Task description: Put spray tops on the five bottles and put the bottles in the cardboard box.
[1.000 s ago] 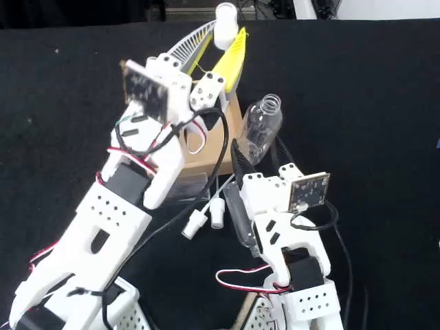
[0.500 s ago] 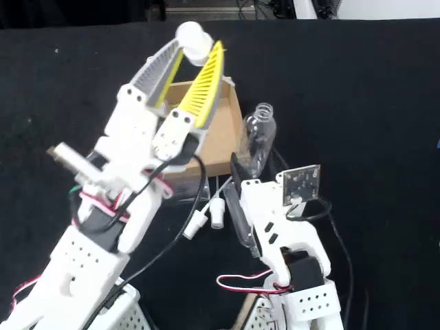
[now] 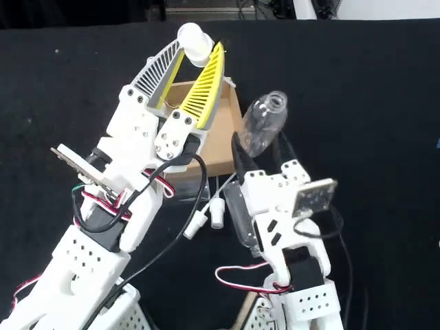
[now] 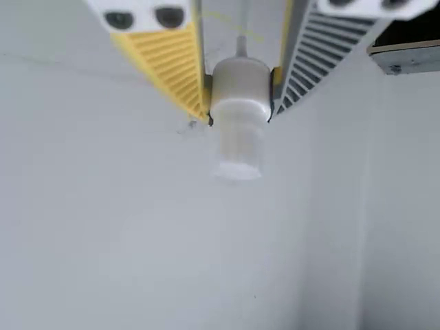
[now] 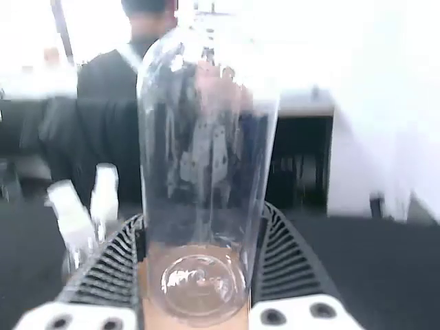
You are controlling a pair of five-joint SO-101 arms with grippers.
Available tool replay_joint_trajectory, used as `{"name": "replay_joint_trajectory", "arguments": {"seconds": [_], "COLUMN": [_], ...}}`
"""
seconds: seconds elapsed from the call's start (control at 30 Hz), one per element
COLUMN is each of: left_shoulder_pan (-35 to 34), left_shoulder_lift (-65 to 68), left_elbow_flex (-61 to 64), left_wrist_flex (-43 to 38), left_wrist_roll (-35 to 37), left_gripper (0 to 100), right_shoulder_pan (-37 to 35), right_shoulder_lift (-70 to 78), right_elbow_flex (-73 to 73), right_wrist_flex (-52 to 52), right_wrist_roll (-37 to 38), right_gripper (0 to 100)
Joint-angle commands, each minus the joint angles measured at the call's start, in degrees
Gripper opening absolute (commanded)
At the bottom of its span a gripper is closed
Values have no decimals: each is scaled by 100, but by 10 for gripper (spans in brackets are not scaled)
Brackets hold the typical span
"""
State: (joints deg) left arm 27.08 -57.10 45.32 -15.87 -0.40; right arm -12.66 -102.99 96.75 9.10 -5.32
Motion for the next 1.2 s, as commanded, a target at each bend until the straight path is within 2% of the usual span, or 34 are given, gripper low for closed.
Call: {"name": "replay_joint_trajectory", "arguments": {"seconds": [0.0, 0.3, 0.43, 0.5, 0.7, 0.8, 0.9, 1.0, 1.17], "left_shoulder_pan": [4, 48, 48, 57, 1042, 1279, 1024, 725, 655], "left_shoulder_lift": [9, 0, -220, -396, -580, -466, -281, -132, 44], "left_elbow_flex": [-101, -110, 119, 330, 831, 945, 681, 163, -541], "left_wrist_flex": [-114, -185, -879, -1143, -1240, -1231, -862, 35, 1178], "left_wrist_roll": [70, 70, 70, 79, 44, 44, 35, 79, 79], "left_gripper": [30, 30, 30, 30, 30, 30, 29, 29, 29], "right_shoulder_pan": [123, 105, 114, 114, 114, 114, 114, 114, 114], "right_shoulder_lift": [-242, -268, -277, -277, -277, -277, -277, -277, -277], "right_elbow_flex": [-13, -13, -13, -13, -13, -13, -13, -13, -13], "right_wrist_flex": [-185, 703, 1934, 2224, 2224, 2224, 2224, 2224, 2224], "right_wrist_roll": [-9, -35, -9, -9, -9, -9, -9, -9, -9], "right_gripper": [11, 11, 11, 11, 11, 11, 11, 11, 11]}}
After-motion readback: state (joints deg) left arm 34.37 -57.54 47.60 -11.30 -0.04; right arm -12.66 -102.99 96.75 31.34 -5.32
